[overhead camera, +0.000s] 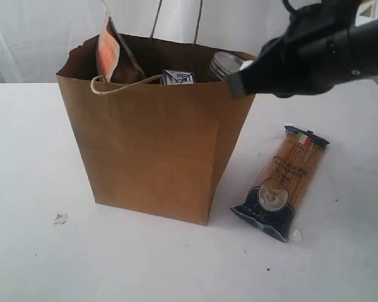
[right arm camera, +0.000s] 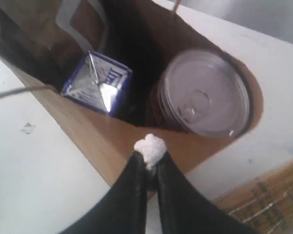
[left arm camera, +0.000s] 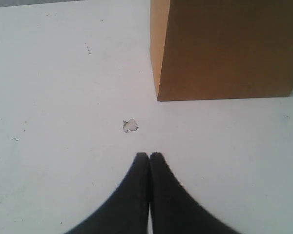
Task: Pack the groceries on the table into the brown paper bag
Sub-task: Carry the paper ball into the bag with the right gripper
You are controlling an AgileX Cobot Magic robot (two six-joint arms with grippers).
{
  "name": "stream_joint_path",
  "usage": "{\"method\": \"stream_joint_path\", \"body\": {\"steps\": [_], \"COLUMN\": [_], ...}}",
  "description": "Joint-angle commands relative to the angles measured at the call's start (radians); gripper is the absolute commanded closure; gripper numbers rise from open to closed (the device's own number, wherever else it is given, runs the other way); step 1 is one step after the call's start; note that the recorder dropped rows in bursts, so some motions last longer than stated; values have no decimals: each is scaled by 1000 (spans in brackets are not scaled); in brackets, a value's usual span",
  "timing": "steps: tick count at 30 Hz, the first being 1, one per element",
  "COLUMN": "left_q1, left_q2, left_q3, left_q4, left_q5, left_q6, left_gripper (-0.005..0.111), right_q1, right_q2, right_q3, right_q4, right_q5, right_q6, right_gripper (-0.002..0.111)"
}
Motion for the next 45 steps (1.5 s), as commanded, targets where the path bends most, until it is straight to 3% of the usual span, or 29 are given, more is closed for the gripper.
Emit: {"method": "stream_joint_path", "body": {"steps": [1, 10, 18, 37, 40, 45], "left_q1": [-2, -2, -2, -2, -2, -2], "left_q2": [-5, -5, -5, -5, -5, -5], "left_q3": [4, 4, 4, 4, 4, 4], "left_q4": [3, 3, 3, 3, 3, 3], "left_q5": [5, 5, 5, 5, 5, 5], "left_q6": [-9, -9, -9, -9, -9, -9], "left_gripper": [106, 106, 106, 106, 106, 106], "right_q1": [56, 143, 143, 143, 143, 143], "right_q2": [89, 274, 364, 394, 394, 394], "right_q3": [-118, -287, -363, -385, -385, -385], "right_q4": [-40, -58, -103, -146, -151, -157], "right_q5": [-1, 7, 9, -29, -29, -29], "right_q6": [-12, -36, -38, -1, 18, 18], "right_gripper": [105, 105, 105, 104, 99, 78]}}
